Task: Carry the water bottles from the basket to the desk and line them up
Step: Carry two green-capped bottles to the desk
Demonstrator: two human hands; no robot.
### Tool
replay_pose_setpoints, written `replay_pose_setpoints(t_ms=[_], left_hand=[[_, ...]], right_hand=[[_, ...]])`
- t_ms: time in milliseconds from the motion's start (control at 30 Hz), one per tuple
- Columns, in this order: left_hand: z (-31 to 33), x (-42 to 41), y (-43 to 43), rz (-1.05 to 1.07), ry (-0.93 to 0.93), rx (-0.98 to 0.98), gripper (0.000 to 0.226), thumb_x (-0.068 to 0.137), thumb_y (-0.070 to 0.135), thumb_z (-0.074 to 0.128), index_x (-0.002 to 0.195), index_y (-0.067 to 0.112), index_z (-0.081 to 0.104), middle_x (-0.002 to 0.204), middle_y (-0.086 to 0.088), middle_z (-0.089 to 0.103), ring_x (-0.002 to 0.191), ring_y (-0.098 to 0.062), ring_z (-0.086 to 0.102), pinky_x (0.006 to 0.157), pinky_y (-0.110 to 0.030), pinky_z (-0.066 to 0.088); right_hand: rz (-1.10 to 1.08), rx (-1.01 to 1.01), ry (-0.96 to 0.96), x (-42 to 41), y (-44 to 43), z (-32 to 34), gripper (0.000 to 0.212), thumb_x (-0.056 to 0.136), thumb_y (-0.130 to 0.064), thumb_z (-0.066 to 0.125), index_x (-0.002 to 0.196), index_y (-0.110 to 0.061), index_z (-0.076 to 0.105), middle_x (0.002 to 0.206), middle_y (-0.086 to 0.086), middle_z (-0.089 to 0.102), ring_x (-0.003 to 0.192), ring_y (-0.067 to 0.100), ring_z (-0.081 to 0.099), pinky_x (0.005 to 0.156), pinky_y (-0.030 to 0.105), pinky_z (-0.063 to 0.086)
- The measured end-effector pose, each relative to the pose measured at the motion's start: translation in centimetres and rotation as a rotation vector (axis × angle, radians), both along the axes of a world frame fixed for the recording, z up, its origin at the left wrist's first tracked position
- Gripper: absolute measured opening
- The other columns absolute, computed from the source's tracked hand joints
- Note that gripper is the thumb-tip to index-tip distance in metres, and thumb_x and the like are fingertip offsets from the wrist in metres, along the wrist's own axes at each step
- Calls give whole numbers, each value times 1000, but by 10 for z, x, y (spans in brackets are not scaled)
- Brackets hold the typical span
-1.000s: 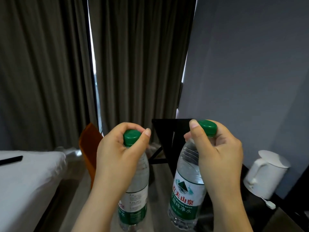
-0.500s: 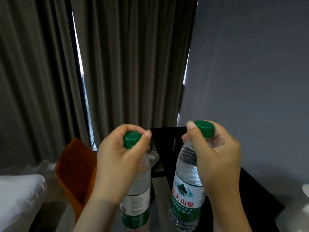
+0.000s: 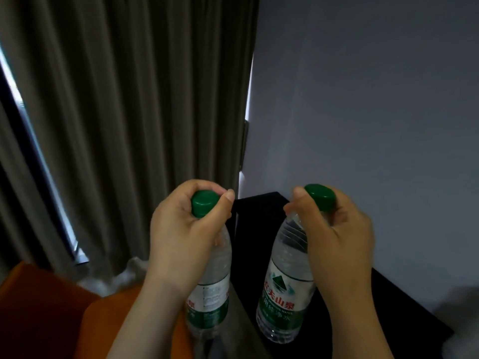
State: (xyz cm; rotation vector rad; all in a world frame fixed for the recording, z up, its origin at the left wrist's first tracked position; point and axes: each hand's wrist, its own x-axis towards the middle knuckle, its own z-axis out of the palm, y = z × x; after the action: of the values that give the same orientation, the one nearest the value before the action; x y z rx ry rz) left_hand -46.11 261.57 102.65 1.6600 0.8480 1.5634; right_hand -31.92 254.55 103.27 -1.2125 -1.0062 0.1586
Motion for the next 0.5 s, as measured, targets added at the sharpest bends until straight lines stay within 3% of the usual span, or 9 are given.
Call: replay_pose_setpoints(t_ms=[133, 233, 367, 500], left_hand=[[-12, 17, 55, -67, -14, -70, 5, 81, 18, 69, 78, 15, 67, 67, -8, 67, 55, -13, 60, 48, -17, 48], [-25, 34, 97, -89, 3, -108, 5, 80, 19, 70, 76, 17, 67, 67, -2, 68, 58, -7, 60, 53, -16, 48], [-38, 64, 149, -87, 27, -119, 5, 80, 19, 69, 77, 16, 68, 68, -4, 68, 64, -14, 63, 58, -24, 50], [-47, 106, 202, -91, 57, -134, 4, 81, 17, 69, 79, 16, 68, 70, -5, 69, 67, -16, 64, 59, -22, 50]], right_hand=[[-35, -40, 10, 16, 47, -14, 26, 80, -39, 63, 73, -14, 67, 71, -2, 68, 65, 8, 64, 57, 9, 46], [-61, -69, 15, 33, 83, -27, 25, 82, -34, 65, 73, -11, 65, 71, 2, 67, 64, 12, 63, 57, 11, 47], [-43, -84, 47, 62, 131, -40, 28, 79, -36, 65, 73, -8, 65, 71, 5, 67, 67, 18, 63, 57, 13, 49], [-47, -93, 39, 104, 181, -51, 28, 80, -35, 67, 74, -7, 64, 72, 7, 67, 67, 18, 62, 60, 20, 50]])
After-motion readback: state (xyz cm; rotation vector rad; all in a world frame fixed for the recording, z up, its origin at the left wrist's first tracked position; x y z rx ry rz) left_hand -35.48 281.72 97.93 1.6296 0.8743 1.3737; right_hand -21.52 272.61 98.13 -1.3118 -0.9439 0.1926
